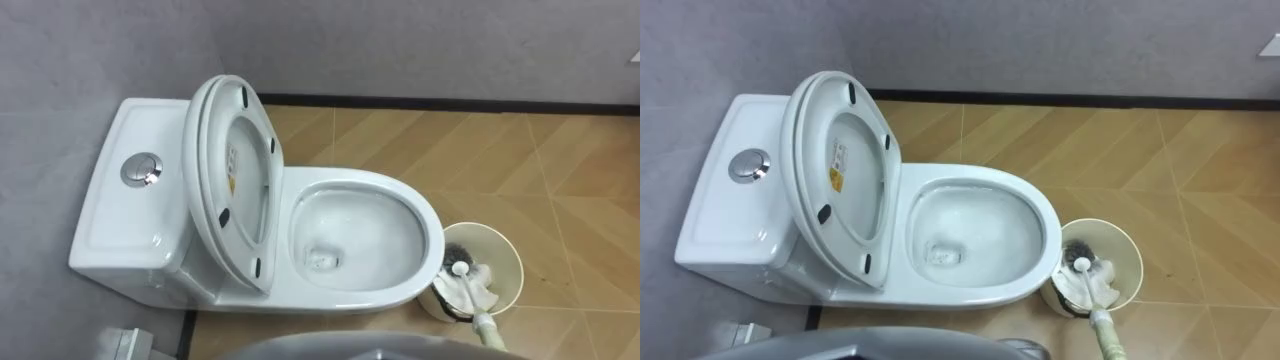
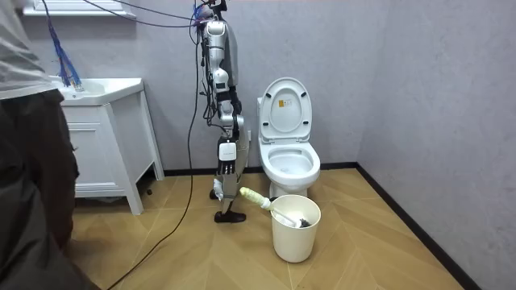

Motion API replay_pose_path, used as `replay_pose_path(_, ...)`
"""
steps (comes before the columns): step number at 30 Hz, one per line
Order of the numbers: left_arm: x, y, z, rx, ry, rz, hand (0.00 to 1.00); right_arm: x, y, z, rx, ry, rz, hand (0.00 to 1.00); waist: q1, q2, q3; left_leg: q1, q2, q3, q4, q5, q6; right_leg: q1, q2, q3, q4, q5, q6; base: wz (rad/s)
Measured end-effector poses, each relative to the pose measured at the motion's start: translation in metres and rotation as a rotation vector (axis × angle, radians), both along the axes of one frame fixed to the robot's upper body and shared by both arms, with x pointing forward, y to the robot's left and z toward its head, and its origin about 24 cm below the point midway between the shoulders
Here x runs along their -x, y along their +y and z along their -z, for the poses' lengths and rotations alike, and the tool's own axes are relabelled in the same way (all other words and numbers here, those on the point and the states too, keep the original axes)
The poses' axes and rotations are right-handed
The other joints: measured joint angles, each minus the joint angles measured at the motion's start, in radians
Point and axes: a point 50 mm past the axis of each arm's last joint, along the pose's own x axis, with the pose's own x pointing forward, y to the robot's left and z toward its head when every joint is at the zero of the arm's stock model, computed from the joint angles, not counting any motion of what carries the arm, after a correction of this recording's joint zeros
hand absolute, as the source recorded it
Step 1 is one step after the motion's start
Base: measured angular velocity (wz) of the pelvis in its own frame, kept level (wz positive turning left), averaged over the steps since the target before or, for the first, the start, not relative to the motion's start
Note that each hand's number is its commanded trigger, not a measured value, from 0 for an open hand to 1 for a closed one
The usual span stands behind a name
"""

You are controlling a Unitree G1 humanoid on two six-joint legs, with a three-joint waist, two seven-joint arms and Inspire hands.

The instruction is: Brush toilet

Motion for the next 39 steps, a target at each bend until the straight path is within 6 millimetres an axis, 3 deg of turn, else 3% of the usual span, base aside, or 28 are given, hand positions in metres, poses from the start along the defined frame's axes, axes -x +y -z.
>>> replay_pose_path(15, 0.001, 0.003, -0.001, -0.061, -0.02, 0.003, 0.0, 0.0, -0.003, 0.0, 0.065, -0.015, -0.01, 0.0, -0.001, -0.006, -0.0004, -0.002, 0.0, 0.001, 0.0, 0.0, 0.0, -0.009, 0.001, 0.009, 0.008, 0.0, 0.0, -0.01)
replay_pose_path(24, 0.001, 0.005, -0.001, -0.101, -0.04, 0.005, 0.0, -0.006, -0.012, -0.003, 0.201, -0.079, 0.053, 0.0, -0.008, -0.007, 0.0005, -0.004, 0.0, 0.004, 0.0, 0.0, 0.0, -0.011, 0.001, 0.009, 0.016, 0.0, 0.0, 0.0)
replay_pose_path(30, -0.003, 0.006, -0.002, -0.122, -0.077, -0.001, 0.0, -0.034, -0.025, -0.009, 0.36, -0.266, 0.114, 0.0, -0.008, 0.0, 0.0001, -0.004, 0.001, 0.026, -0.001, 0.0, 0.0, -0.017, 0.003, 0.019, 0.016, 0.005, 0.004, -0.04)
replay_pose_path(35, -0.017, 0.012, -0.006, -0.151, -0.173, -0.018, 0.0, -0.076, -0.037, -0.025, 0.49, -0.536, 0.194, 0.0, -0.012, 0.002, -0.0034, -0.039, 0.003, 0.034, 0.0, 0.0, 0.0, -0.06, 0.005, 0.022, 0.023, 0.016, 0.005, -0.02)
replay_pose_path(39, -0.019, 0.011, -0.006, -0.145, -0.212, -0.043, 0.0, -0.096, -0.039, -0.035, 0.549, -0.662, 0.198, 0.0, -0.01, 0.0, -0.0041, -0.041, 0.003, 0.035, 0.0, 0.0, 0.0, -0.069, 0.006, 0.025, 0.033, 0.016, 0.004, -0.05)
